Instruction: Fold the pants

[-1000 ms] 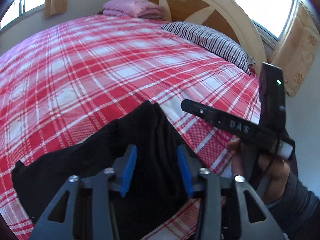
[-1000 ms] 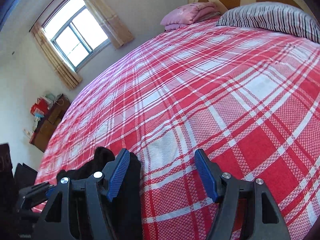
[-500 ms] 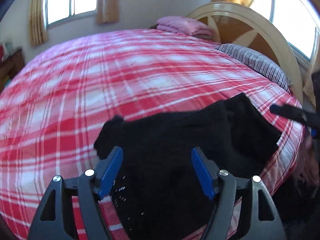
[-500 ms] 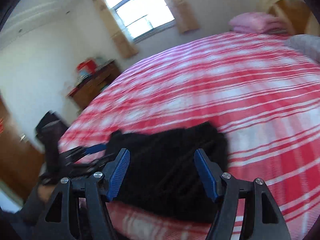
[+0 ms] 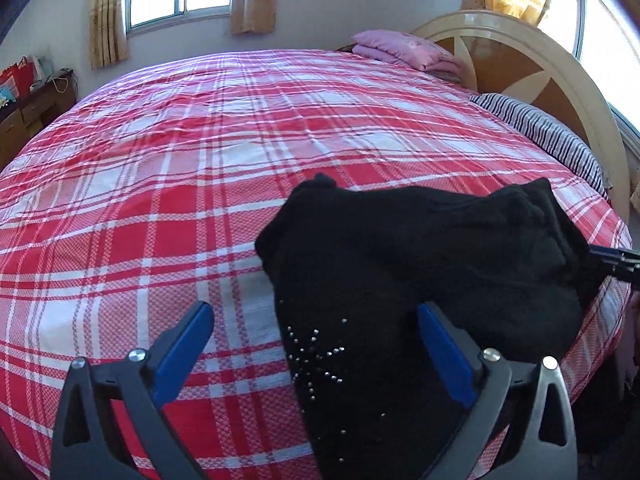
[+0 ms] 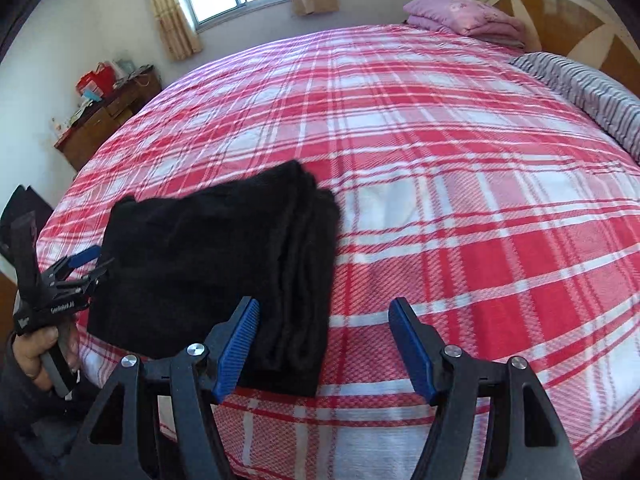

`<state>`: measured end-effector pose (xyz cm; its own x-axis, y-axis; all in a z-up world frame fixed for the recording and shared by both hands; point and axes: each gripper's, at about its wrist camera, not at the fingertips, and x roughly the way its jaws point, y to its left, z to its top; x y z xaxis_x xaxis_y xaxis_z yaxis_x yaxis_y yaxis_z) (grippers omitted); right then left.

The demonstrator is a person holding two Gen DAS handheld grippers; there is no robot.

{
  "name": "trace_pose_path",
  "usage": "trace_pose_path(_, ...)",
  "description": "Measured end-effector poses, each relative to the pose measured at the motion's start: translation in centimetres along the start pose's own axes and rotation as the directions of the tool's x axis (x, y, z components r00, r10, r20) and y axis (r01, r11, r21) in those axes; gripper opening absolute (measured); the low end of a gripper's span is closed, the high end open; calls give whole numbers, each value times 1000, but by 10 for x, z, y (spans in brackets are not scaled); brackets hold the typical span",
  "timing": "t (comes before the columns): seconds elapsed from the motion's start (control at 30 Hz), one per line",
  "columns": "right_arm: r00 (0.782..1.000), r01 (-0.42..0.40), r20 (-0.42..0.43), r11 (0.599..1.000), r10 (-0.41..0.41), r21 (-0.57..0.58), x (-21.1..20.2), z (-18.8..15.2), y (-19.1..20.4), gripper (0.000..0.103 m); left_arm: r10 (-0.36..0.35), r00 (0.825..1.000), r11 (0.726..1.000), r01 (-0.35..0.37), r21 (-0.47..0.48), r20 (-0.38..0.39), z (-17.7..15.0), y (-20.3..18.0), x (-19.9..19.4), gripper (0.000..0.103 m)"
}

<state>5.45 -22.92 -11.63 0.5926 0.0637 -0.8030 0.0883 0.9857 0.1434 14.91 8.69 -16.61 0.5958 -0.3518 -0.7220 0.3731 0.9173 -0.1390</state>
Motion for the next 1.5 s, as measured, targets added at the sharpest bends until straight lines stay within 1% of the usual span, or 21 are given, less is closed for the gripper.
trace_pose_path(0.07,997,44,61,999,-46,32,-9,7,-5,69,2,1000,1000,-2,-4,4,0,0,-2,103)
trace_pose_path(0.1,995,40,92,999,-43,37,-15,9,-4,69,8,1000,1000,-8,-2,5,0,-1,-2,103)
trace_pose_path(0.13,991,0,131,999,-4,34,-21,12,1,69,10,1000,1000,-10,-2,5,0,-2,-1,103)
trace_pose_path(0.2,983,-98,159,995,96,6,-25,17,12,69,17,1000,1000,-17,4,9,1,-4,-1,103)
trace_pose_path(0.27,966,-204,154,978,208,-43,-21,22,31,69,23,1000,1000,-23,5,7,2,-4,0,103)
trace_pose_path(0.33,955,-261,133,964,266,-59,-7,28,46,69,25,1000,1000,-25,4,5,2,-4,0,103)
trace_pose_path(0.43,964,-249,87,968,250,-22,23,41,54,69,28,1000,1000,-28,8,3,3,-4,1,103)
trace_pose_path(0.47,978,-201,63,980,201,-6,38,46,52,69,27,1000,1000,-27,9,3,3,-4,1,103)
trace_pose_path(0.53,990,-138,30,990,138,15,55,50,47,69,18,1000,1000,-18,6,1,2,-3,2,103)
trace_pose_path(0.57,989,-147,18,989,147,27,61,50,42,69,9,1000,1000,-9,1,-2,2,-2,2,103)
trace_pose_path(0.67,988,-154,26,988,154,15,55,48,38,69,5,1000,1000,-5,-2,-2,2,-1,3,103)
trace_pose_path(0.77,984,-157,84,987,155,26,32,41,38,69,11,1000,1000,-11,-6,-1,2,-2,-1,103)
trace_pose_path(0.9,964,-226,125,972,233,-71,6,23,62,69,21,1000,1000,-21,10,10,2,-7,-8,103)
trace_pose_path(0.97,952,-280,92,951,293,-132,5,10,81,69,14,1000,1000,-15,16,15,2,-9,-11,103)
trace_pose_path(1.03,941,-328,27,927,338,-184,13,-3,99,69,10,1000,1000,-10,26,20,2,-12,-14,103)
trace_pose_path(1.1,946,-321,-34,918,322,-235,28,-14,115,69,12,1000,999,-13,40,23,1,-15,-16,103)
trace_pose_path(1.17,970,-241,-82,927,227,-286,47,-25,124,69,20,1000,999,-21,46,13,0,-15,-12,103)
trace_pose_path(1.2,975,-223,-78,924,209,-311,49,-28,126,69,20,1000,999,-21,42,10,-1,-13,-11,103)
trace_pose_path(1.33,966,-256,-56,922,251,-292,29,-22,116,69,0,1000,1000,0,7,4,-3,-5,-9,103)
trace_pose_path(1.4,967,-244,12,935,255,-256,14,-15,102,69,-1,1000,1000,1,-1,7,-3,-3,-10,103)
trace_pose_path(1.5,976,-201,48,964,212,-175,9,-5,74,69,-8,1000,1000,8,-8,7,-4,-1,-8,103)
